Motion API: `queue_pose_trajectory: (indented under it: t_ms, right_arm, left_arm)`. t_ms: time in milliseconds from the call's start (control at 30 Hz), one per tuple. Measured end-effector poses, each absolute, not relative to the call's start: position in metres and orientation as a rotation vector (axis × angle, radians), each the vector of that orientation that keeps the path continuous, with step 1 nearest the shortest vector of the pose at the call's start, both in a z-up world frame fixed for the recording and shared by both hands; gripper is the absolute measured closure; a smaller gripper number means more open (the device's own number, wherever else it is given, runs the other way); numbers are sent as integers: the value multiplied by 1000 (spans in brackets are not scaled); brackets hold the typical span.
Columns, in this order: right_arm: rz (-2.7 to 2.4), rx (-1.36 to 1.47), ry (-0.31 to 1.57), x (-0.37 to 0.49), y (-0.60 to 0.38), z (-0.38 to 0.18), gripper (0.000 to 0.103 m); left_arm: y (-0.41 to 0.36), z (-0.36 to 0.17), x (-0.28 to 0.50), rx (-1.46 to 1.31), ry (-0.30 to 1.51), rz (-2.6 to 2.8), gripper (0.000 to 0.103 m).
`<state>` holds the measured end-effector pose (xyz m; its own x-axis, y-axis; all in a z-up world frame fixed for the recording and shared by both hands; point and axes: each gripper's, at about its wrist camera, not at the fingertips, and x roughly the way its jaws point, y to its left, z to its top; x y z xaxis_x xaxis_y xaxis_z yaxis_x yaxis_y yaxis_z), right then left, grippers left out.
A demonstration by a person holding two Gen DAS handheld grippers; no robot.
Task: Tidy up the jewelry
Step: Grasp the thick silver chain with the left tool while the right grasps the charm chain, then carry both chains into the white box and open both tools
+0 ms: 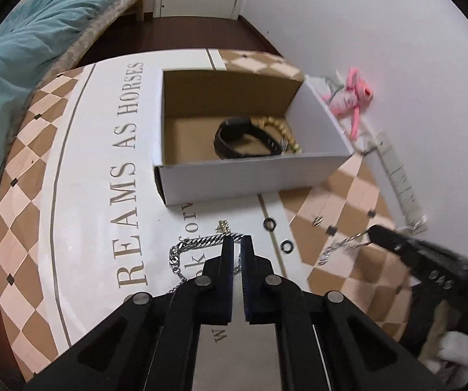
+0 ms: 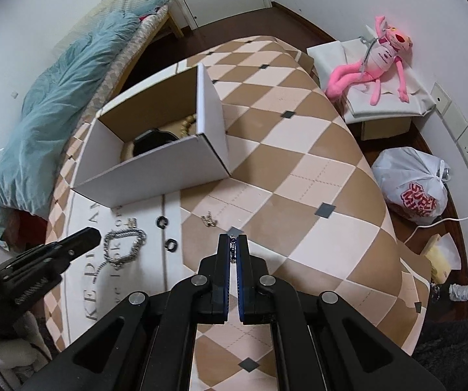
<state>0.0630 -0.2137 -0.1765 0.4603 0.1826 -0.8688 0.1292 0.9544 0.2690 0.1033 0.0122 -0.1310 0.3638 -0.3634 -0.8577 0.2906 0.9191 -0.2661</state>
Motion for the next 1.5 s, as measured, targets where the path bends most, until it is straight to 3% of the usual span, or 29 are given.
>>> queue_pose_trajectory:
  t_ms: [200,267,300,333,367,667,767,833,900,1500]
  right_arm:
    - [48,325,1079,65,-209,-169,100]
    - [48,330,1081,65,-209,-170,100]
    - [45,332,1082,65,-209,-170,100]
    - [42,333,1084,65,-209,-171,100]
    - [41,335,1084,65,-209,-172,100]
    - [2,336,1100,66,-216,-187,100]
    - [-16,338,1111,66,-220,-192,100]
    - [-25,340,1114,65,-223,-195,100]
    - [-28,340,1115,65,-224,-195,100]
    - [54,334,1019,61,-212,-147,100]
  left_arm:
    - [36,-140,120,-192,1176,-301,98]
    - [42,-152,123,-178,1194,-236,88]
    - [44,-157,124,-170,1198,-213,62]
    - [46,-162,125,-164,1207,-189,25]
    - [48,-166,125,-162,1207,-174,19]
    - [20,-192,123,32,1196,-127,23]
    - [1,-189,117,112,1140,-185,47]
    - [-10,-187,115,137,1119,-230,82]
    - [-16,-186,118,135,1125,-257,97]
    - [19,-114,102,-205,1053,-359,97]
